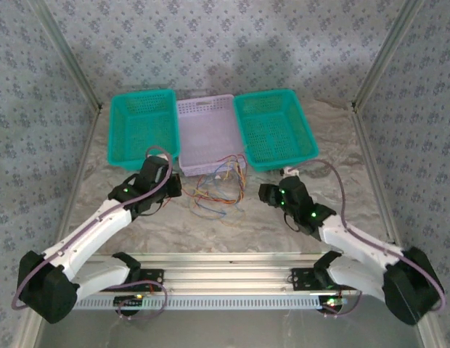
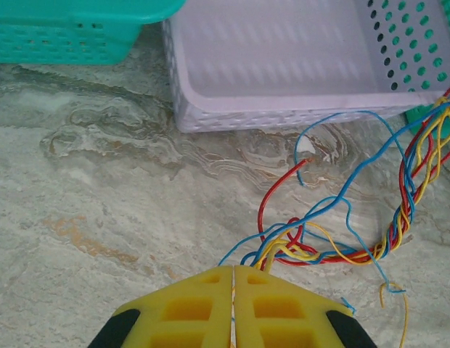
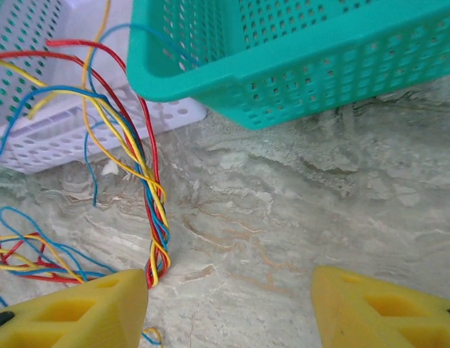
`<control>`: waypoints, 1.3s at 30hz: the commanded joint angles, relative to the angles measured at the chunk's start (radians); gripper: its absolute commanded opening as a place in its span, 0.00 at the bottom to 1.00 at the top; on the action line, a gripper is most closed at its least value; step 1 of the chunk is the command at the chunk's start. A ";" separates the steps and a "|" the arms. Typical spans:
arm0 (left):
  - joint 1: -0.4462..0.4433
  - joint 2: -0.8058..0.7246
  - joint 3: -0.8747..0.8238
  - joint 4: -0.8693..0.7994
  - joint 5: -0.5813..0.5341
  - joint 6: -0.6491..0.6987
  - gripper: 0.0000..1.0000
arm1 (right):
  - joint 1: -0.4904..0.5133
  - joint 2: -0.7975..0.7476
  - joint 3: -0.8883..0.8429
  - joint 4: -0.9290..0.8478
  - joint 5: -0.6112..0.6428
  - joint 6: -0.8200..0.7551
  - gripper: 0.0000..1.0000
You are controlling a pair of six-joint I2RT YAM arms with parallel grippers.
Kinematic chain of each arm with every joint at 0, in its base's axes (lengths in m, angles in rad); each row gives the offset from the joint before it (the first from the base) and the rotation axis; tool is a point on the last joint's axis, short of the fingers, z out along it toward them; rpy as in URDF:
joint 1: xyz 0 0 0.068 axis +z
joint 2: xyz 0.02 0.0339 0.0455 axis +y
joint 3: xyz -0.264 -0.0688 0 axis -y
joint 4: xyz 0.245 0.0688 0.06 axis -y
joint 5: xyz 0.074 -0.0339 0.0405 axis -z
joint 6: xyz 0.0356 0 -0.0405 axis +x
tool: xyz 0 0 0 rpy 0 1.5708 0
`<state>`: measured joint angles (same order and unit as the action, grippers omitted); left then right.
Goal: Untangle the cables
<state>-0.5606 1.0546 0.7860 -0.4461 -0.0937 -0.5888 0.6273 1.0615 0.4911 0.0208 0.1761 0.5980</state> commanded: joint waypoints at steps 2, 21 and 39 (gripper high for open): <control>-0.031 -0.032 -0.010 0.031 -0.019 0.058 0.00 | 0.031 0.144 0.097 0.106 -0.044 -0.046 0.59; -0.127 -0.087 -0.044 0.032 -0.090 0.109 0.00 | 0.049 0.466 0.245 0.190 -0.003 -0.040 0.36; -0.175 -0.123 -0.050 0.032 -0.122 0.126 0.00 | 0.048 0.573 0.280 0.262 0.022 -0.026 0.18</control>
<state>-0.7265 0.9554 0.7391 -0.4232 -0.1955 -0.4808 0.6701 1.6402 0.7708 0.2413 0.1699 0.5655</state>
